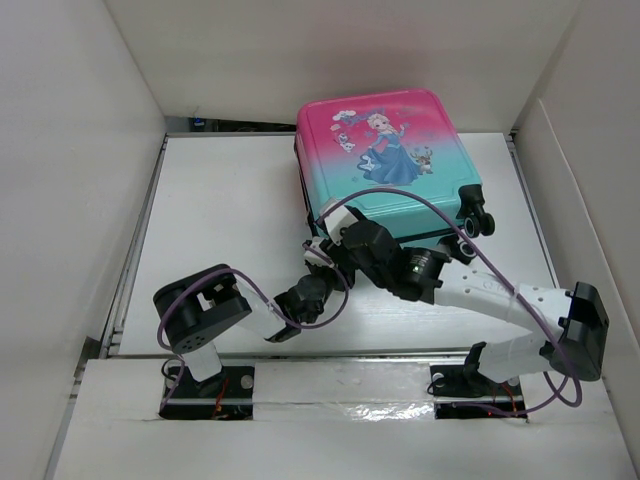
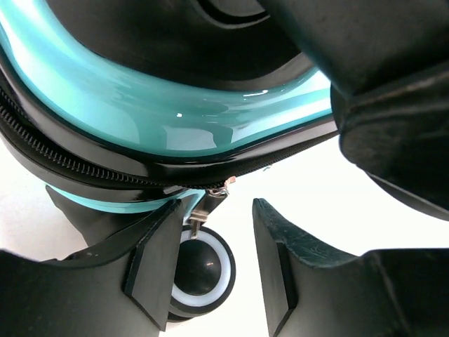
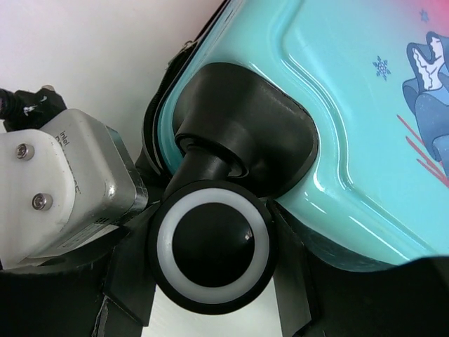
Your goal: Pack the luggage
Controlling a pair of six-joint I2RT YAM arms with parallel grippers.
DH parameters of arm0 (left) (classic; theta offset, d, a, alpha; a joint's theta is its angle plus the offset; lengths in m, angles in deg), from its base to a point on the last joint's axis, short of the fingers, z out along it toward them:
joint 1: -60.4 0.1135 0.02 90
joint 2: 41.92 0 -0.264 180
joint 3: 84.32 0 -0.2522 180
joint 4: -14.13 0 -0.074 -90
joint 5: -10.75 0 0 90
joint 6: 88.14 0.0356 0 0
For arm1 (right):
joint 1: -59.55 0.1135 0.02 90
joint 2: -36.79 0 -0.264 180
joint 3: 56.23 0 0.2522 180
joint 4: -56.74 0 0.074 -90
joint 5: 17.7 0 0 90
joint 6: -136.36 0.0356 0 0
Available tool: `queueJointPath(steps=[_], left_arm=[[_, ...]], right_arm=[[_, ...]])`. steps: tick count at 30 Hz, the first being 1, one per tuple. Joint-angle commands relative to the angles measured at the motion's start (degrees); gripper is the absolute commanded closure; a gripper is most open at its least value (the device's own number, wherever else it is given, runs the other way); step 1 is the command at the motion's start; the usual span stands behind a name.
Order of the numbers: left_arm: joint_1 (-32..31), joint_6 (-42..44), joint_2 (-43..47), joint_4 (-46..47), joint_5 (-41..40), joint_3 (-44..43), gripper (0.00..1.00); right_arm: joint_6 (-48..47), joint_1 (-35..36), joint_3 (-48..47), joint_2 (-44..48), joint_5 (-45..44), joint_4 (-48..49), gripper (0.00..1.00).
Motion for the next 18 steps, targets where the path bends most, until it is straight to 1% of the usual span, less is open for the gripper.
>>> queueJointPath(steps=[1, 3, 6, 8, 9, 10, 11, 12, 14, 15, 17, 18], left_arm=[[-0.1, 1.8, 1.3, 16.8, 2.9, -0.5, 0.58], [-0.6, 1.7, 1.4, 16.8, 3.7, -0.7, 0.58], [-0.6, 2.2, 1.3, 16.3, 2.2, -1.0, 0.60], [-0.6, 2.3, 0.6, 15.2, -0.8, -2.5, 0.62], [-0.6, 2.5, 0.1, 14.6, -2.4, -3.2, 0.65], [-0.6, 2.7, -0.5, 14.3, -4.6, -4.1, 0.66], [-0.6, 2.3, -1.5, 13.9, -8.4, -4.9, 0.66], [-0.6, 2.3, -2.0, 14.0, -9.9, -6.3, 0.66], [-0.6, 3.1, -3.3, 15.8, -12.9, -7.4, 0.66], [-0.6, 3.4, -3.6, 18.0, -13.4, -8.4, 0.66], [-0.6, 4.7, -4.3, 19.0, -14.9, -9.8, 0.66], [-0.6, 5.2, -4.3, 19.6, -15.7, -11.0, 0.69]], right_arm=[[-2.9, 1.4, -5.8, -0.3, 1.2, 2.0, 1.00], [-3.2, 1.4, -6.9, -1.1, 2.7, 1.6, 1.00], [-3.1, 1.9, -7.8, -1.9, 4.3, 2.0, 1.00], [-3.0, 2.4, -7.9, -1.7, 7.7, 2.8, 1.00], [-2.9, 2.4, -8.0, -1.3, 9.1, 3.8, 1.00], [-2.9, 2.4, -8.1, -0.9, 10.4, 4.2, 1.00], [-2.8, 3.8, -8.3, -0.9, 12.2, 4.3, 1.00], [-2.8, 4.3, -8.5, -0.4, 12.9, 4.2, 1.00], [-2.6, 5.3, -8.5, 0.0, 14.9, 4.4, 1.00], [-2.4, 6.0, -8.3, 0.4, 15.8, 4.7, 1.00], [-1.8, 6.7, -6.9, 1.4, 17.9, 5.8, 1.00], [-1.5, 7.3, -6.4, 1.8, 18.5, 6.4, 1.00]])
